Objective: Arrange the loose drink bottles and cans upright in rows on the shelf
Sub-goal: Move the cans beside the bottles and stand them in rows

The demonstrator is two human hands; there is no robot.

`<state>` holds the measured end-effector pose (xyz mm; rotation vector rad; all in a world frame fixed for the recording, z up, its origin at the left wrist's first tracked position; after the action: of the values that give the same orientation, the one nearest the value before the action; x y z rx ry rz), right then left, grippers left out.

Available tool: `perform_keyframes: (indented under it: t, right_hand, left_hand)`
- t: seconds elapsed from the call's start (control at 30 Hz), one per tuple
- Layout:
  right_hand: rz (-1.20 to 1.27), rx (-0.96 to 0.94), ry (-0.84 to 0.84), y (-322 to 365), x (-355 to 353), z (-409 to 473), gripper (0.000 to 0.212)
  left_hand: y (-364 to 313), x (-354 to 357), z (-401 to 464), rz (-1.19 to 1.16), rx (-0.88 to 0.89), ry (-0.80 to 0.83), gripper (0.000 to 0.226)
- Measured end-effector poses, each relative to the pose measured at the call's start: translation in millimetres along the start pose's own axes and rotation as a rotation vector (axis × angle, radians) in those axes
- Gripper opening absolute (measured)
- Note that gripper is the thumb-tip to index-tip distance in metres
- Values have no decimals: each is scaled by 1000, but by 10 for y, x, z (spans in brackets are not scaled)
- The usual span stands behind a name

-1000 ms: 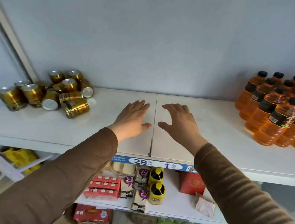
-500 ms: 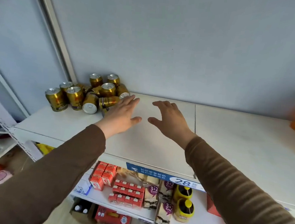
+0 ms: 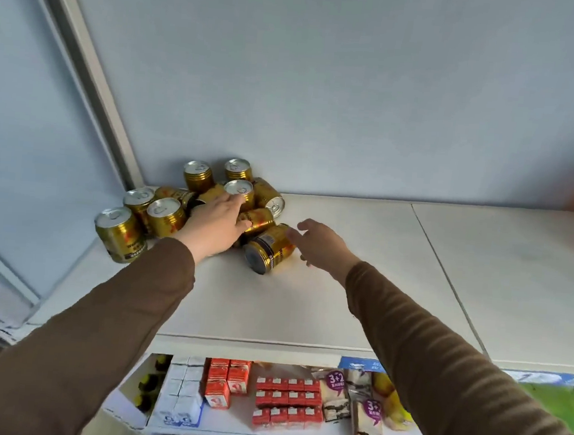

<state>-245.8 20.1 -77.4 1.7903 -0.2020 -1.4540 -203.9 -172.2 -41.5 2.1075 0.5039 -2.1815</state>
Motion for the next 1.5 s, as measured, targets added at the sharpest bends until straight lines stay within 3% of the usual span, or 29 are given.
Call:
perform_keyframes:
  t: [0.37, 0.6, 0.8, 1.0, 1.17, 1.37, 1.5]
  right_hand:
    - [473, 247, 96, -18, 354, 69, 50]
    - [520, 300, 102, -64, 388, 149, 45]
    - [569, 269, 51, -183, 321, 111, 43]
    - [562, 237, -8, -271, 205, 70, 37]
    - [672, 253, 14, -321, 194, 46, 50]
    - [786, 191, 13, -274, 97, 15, 78]
    - [707, 110, 47, -207, 48, -1, 68]
  left_hand:
    - [-94, 155, 240, 76, 125, -24, 36]
    - [-96, 135, 312, 135, 78, 92, 60]
    - [-177, 237, 350, 184, 16, 275, 55]
    - [-322, 215, 328, 219, 21, 211, 51]
    - [-262, 223, 341, 67, 10, 205, 44]
    - [-144, 259, 278, -214, -4, 185, 61]
    - [-92, 346, 237, -383, 10, 175, 65]
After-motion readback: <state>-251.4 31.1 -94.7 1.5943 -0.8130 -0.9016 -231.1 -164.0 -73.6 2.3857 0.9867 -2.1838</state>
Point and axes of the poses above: each hand's wrist, its own z-axis towards the middle knuckle, its own x-axis out of the palm, y = z × x, the point moved 8 cm from there along z, towards the middle knuckle, and after that the axes turned 9 degrees about -x, right-handed, at the moved point
